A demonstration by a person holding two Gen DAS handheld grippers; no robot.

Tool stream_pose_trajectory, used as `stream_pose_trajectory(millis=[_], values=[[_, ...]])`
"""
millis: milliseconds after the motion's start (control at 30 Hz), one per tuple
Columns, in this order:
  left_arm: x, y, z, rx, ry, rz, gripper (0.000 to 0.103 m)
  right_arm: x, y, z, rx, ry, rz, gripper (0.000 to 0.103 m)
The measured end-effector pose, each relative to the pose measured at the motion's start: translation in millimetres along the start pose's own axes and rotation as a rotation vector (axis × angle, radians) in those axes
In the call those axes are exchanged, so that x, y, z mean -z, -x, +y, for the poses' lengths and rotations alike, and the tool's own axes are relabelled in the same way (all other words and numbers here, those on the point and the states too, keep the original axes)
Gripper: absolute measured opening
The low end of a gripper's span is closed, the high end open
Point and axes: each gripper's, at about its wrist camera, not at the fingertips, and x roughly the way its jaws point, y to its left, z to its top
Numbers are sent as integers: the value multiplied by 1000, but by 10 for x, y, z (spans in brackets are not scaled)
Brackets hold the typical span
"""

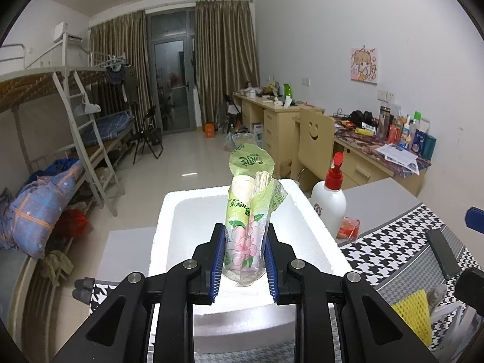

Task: Organize soft objects
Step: 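Lower the tissue pack into the foam box and open the left tool, then withdraw the left tool from the box back toward the yellow sponge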

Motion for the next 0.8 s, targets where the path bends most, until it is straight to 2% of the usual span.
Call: stream_pose_trajectory(millis=[233,267,333,400,467,533,700,800], values=[[1,-168,23,7,8,39,28,35,-8,-67,-1,-21,9,97],[2,-189,23,10,7,43,31,41,-9,-75,0,-21,10,97],[5,-235,33,7,14,55,49,43,-11,-97,-2,-26,10,97],[18,-254,46,4,24,57,78,51,-12,-116,-7,-30,11,97],[29,-246,56,-15,24,48,85,55,-9,-135,-4,-32,9,97],[37,-232,50,-19,17,47,87,54,-14,-156,-6,-37,11,97],[47,-138,25,-23,19,16,101,60,-7,-190,-1,-47,7,97],[50,-41,-2,-15,6,-11,102,46,22,-187,-13,-46,-2,97]])
